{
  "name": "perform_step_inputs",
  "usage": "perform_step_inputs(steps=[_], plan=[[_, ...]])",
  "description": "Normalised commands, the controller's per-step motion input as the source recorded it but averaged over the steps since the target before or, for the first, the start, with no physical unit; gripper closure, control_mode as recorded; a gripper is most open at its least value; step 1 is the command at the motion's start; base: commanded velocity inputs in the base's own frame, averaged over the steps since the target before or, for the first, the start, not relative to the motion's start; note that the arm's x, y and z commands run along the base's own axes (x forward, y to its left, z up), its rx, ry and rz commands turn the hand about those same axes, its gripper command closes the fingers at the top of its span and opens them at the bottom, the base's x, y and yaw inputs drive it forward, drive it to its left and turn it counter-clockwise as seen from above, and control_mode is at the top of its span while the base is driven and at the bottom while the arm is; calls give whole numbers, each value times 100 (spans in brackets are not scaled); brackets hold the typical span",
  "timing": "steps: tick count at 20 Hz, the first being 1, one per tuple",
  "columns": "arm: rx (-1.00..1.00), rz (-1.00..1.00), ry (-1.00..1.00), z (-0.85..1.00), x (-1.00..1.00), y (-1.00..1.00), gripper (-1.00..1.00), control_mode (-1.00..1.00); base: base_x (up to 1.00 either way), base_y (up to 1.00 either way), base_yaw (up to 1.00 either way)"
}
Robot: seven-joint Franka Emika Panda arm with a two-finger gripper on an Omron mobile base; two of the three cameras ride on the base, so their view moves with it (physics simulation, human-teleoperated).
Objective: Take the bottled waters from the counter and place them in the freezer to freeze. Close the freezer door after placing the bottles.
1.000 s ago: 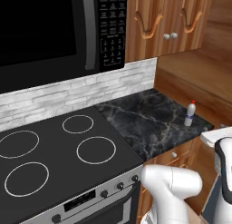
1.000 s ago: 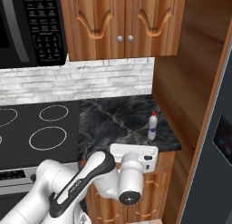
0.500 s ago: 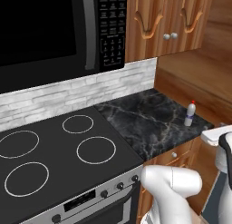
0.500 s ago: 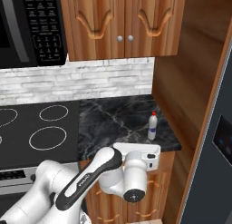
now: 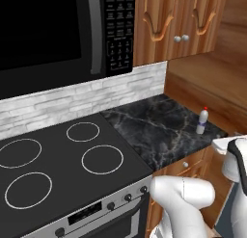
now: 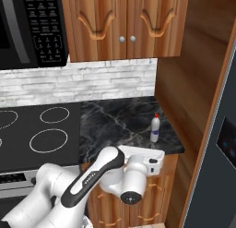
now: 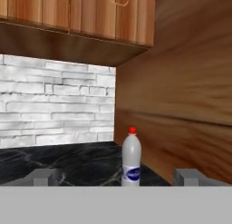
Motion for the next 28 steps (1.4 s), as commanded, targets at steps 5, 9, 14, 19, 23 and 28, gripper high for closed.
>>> perform_step_inputs(steps=[5, 9, 14, 19, 23, 28], plan=[[0, -12, 0, -6, 4, 1, -100, -100, 0, 0, 0], [0, -10, 6, -8, 14, 0, -100, -100, 0, 0, 0], [0, -9, 7, -10, 16, 0, -100, -100, 0, 0, 0], [0, -2, 4, -9, 10, 0, -100, -100, 0, 0, 0], [0, 0, 1, -1, 12, 0, -100, -100, 0, 0, 0], [0, 3, 0, -1, 9, 0, -100, -100, 0, 0, 0]])
